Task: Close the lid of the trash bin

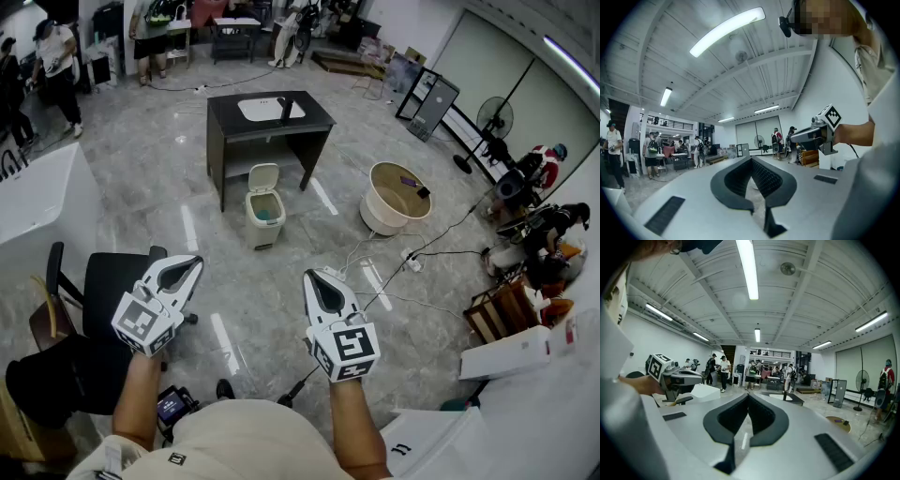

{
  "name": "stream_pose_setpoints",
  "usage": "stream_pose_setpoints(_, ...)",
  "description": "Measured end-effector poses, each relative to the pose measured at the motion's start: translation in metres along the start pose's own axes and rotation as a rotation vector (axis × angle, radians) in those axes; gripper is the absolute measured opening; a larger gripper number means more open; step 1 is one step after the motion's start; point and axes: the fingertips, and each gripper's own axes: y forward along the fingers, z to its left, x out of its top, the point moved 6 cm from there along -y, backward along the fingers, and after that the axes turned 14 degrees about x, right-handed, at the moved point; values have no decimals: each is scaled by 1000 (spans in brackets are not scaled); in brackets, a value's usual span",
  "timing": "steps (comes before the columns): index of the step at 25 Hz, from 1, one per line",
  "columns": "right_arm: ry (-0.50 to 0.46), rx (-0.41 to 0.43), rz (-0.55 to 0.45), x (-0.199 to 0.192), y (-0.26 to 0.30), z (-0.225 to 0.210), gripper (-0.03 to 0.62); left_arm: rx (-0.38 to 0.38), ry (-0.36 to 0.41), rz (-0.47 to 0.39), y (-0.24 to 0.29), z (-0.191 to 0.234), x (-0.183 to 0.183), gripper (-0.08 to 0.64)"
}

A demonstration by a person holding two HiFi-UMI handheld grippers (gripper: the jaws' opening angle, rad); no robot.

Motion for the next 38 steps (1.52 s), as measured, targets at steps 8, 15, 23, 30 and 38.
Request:
stream_pose_setpoints(8, 1, -12, 7, 1, 4, 9, 23, -5, -24, 1, -4, 7, 0, 15)
stream_pose_setpoints(15, 10, -38, 14, 0, 13, 16, 23, -31, -39, -10, -3, 19, -7, 14)
stream_pose_setpoints(23, 33, -55, 2, 5, 24, 27, 26, -53, -74, -42, -3, 36, -8, 14)
stream_pose_setpoints(30, 30, -49, 36, 1, 47, 21, 26, -44, -104, -37, 7, 52, -22, 14)
stream_pose_setpoints(38, 52, 17, 30, -13, 89, -18, 26, 26, -96, 17, 35, 68, -40, 14)
